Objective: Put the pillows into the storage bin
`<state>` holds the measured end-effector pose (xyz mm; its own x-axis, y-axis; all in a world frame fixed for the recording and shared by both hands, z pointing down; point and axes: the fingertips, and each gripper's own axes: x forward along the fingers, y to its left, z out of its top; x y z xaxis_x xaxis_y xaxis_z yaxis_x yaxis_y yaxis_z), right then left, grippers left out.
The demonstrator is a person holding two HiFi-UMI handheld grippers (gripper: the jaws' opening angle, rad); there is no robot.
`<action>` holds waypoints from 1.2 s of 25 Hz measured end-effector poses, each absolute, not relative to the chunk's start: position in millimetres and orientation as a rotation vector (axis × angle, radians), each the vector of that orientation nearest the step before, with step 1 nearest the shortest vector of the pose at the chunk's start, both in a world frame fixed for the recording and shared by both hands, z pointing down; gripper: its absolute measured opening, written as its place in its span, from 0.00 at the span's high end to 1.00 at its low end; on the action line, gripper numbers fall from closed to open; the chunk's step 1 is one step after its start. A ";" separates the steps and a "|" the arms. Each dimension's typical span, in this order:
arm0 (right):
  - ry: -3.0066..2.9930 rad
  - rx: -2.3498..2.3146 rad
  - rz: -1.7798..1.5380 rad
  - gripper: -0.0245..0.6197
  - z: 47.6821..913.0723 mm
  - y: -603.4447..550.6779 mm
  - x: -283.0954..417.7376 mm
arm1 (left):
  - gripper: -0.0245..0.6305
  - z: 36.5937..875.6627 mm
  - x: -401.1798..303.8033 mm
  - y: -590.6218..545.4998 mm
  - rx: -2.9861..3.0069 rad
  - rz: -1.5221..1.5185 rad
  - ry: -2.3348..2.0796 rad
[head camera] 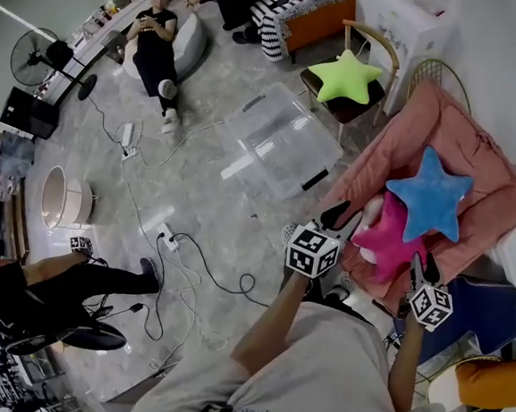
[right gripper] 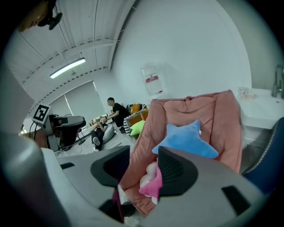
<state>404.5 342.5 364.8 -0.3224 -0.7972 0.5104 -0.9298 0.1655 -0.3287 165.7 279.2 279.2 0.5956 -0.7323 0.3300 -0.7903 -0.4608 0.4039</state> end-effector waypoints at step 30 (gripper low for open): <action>-1.888 2.079 1.065 0.65 453.4 256.4 370.9 | 0.76 371.4 200.7 161.3 2.553 0.605 -0.684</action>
<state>370.9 256.4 453.4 -0.0368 -0.8173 0.5750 -0.9150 -0.2038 -0.3482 200.7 161.3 371.4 0.7834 -0.3606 0.5062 -0.5467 -0.7872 0.2854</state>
